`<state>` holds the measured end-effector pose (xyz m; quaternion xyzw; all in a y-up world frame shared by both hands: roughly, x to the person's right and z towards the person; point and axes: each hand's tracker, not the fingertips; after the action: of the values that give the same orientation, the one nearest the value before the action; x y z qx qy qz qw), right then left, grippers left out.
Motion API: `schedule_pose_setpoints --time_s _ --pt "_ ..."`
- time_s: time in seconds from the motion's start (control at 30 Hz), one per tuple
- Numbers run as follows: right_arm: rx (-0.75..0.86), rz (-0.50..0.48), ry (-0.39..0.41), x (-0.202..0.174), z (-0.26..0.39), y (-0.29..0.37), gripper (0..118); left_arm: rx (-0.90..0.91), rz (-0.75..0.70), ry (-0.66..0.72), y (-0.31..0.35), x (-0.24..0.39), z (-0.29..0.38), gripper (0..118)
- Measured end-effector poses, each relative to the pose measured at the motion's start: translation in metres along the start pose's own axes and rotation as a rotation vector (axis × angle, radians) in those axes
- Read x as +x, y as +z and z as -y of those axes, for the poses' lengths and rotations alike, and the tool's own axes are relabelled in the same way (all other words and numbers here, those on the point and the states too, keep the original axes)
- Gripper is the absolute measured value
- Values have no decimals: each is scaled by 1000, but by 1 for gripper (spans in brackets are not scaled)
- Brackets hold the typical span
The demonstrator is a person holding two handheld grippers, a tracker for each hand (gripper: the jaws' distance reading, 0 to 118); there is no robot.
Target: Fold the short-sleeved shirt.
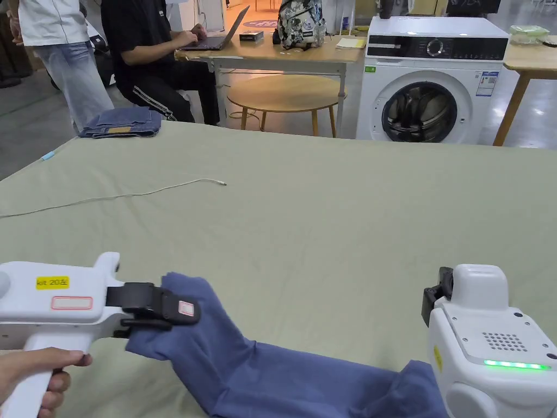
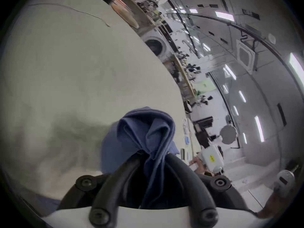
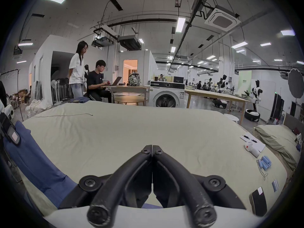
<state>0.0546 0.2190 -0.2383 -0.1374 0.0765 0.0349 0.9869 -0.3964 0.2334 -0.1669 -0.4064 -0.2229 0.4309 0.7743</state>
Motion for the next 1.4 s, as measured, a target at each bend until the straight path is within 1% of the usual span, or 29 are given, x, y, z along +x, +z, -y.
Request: schedule_pose_setpoints --time_s 0.07,0.2,0.27,0.33,0.43,0.6,0.67,0.7,0.77,0.8,0.83,0.87,0.9,0.93,1.03,1.1,1.13,1.17,1.2,1.23,1.3,1.33,1.4 --pt "-4 1 -2 1 0 0 0 -29 -7 -33 -23 15 3 3" --pt "-12 6 0 5 2 2 0 -88 -36 -48 -76 30 10 3" --pt "-18 11 -3 8 4 2 0 -118 -94 -47 -106 26 10 3" --pt "-26 18 -4 11 5 2 0 -157 -187 -58 -133 25 14 3" --pt "-36 27 -9 15 9 3 0 -221 -261 -76 -173 27 29 3" --pt "-56 36 -8 19 15 3 0 -292 -368 -96 -221 14 43 3" --pt "-62 36 -10 20 17 3 0 -297 -440 -127 -233 12 48 4" --pt "-64 37 -11 20 18 3 0 -302 -443 -128 -237 11 50 7" --pt "-71 36 -10 20 20 3 0 -303 -445 -130 -241 10 53 20" --pt "-74 34 -11 20 20 3 0 -299 -442 -135 -239 11 53 30" --pt "-76 32 -11 21 21 2 0 -300 -418 -137 -238 13 53 45" --pt "-78 32 -10 21 21 2 0 -306 -394 -132 -235 16 53 54" --pt "-79 31 -9 21 21 3 0 -308 -384 -130 -232 19 53 57" --pt "-80 31 -9 22 21 3 0 -305 -374 -135 -228 21 50 57" --pt "-81 32 -11 24 22 3 0 -293 -321 -134 -210 29 42 57" --pt "-83 32 -12 26 22 2 0 -266 -259 -115 -198 28 32 57" --pt "-82 35 -14 27 22 2 0 -254 -234 -109 -191 28 29 51" --pt "-83 37 -17 28 22 2 0 -222 -223 -135 -186 27 24 39" --pt "-85 37 -21 29 22 2 0 -221 -232 -141 -175 37 27 22" --pt "-87 38 -24 30 23 2 0 -207 -258 -144 -174 34 25 10" --pt "-90 40 -26 31 24 2 0 -185 -357 -176 -173 27 23 10" --pt "-92 41 -27 32 24 2 0 -193 -387 -197 -177 22 22 7" --pt "-97 42 -28 33 26 2 0 -247 -446 -205 -188 12 27 5"
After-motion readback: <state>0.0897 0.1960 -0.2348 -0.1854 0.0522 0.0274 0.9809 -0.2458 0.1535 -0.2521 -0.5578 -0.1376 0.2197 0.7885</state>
